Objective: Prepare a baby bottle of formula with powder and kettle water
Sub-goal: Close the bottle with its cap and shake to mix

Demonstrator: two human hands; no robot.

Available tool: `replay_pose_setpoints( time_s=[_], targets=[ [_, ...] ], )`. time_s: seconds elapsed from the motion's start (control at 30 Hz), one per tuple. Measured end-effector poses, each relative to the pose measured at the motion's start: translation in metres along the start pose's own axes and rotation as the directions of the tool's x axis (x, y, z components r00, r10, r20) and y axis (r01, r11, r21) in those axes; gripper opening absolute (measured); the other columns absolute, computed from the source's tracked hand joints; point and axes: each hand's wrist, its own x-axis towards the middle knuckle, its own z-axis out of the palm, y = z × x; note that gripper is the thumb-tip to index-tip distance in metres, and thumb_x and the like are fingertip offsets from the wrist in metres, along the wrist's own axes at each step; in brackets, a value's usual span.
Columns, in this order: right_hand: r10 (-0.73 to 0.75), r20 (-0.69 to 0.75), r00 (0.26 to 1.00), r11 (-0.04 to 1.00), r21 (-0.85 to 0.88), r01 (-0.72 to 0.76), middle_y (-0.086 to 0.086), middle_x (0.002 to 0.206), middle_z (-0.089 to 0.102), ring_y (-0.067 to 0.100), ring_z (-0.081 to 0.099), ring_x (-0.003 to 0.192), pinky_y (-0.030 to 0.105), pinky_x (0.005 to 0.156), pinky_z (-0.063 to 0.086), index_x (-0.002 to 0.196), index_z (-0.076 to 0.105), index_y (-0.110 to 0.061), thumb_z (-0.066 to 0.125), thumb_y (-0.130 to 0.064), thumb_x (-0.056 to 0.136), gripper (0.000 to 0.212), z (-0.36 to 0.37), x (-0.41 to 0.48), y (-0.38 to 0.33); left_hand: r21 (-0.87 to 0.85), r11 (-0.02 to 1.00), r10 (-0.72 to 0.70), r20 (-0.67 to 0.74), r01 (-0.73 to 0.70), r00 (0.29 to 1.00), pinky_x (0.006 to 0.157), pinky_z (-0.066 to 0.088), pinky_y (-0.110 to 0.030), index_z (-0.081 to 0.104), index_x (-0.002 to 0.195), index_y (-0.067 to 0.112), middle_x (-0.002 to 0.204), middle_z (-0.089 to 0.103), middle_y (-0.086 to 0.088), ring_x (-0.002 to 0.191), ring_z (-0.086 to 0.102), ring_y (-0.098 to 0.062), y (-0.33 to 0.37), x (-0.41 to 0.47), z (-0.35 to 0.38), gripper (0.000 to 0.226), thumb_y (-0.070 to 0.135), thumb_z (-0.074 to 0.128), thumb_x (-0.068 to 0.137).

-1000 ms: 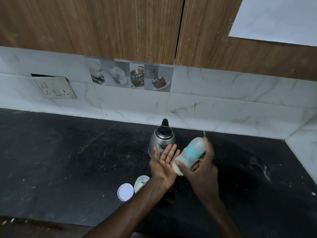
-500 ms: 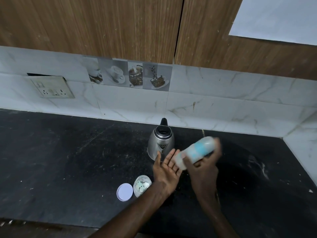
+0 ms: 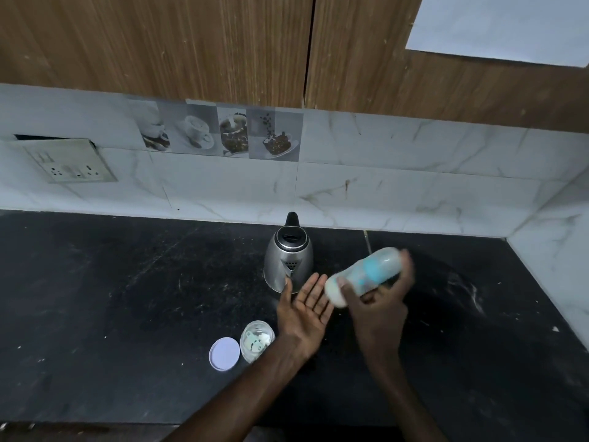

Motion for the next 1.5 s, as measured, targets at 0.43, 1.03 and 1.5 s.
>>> replay_pose_setpoints(
  time_s=[0.43, 1.03, 1.5],
  targets=[
    [-0.008, -0.052, 0.999, 1.000, 0.017, 0.009, 0.005, 0.134, 0.065, 0.016, 0.074, 0.102, 0.029, 0.082, 0.064, 0.154, 0.014, -0.054, 0.092, -0.025, 0.078, 0.113, 0.002, -0.017, 0.006, -0.025, 0.999, 0.022, 0.000, -0.022, 1.000, 0.118, 0.043, -0.047, 0.064, 0.141, 0.007, 0.138, 0.071, -0.012, 0.133, 0.062, -0.030, 0.002, -0.016, -0.003, 0.067, 0.059, 0.048, 0.102],
    [-0.129, -0.025, 0.991, 0.991, 0.027, 0.130, 0.003, 0.134, 0.067, 0.008, 0.073, 0.105, 0.033, 0.087, 0.063, 0.154, 0.010, -0.060, 0.093, -0.033, 0.074, 0.118, 0.013, -0.033, -0.012, -0.105, 0.990, 0.104, 0.036, -0.100, 0.994, 0.114, 0.045, -0.045, 0.063, 0.141, 0.005, 0.143, 0.067, -0.013, 0.136, 0.061, -0.030, 0.019, -0.024, -0.015, 0.070, 0.060, 0.051, 0.099],
    [-0.086, 0.240, 0.967, 0.966, -0.219, 0.141, -0.002, 0.122, 0.072, 0.015, 0.075, 0.092, 0.037, 0.080, 0.063, 0.153, 0.012, -0.060, 0.090, -0.042, 0.072, 0.114, 0.015, -0.030, -0.011, -0.141, 0.988, 0.065, 0.053, -0.057, 0.996, 0.115, 0.044, -0.055, 0.067, 0.135, 0.006, 0.138, 0.067, -0.025, 0.126, 0.067, -0.040, -0.007, -0.027, -0.009, 0.063, 0.057, 0.050, 0.102]
  ],
)
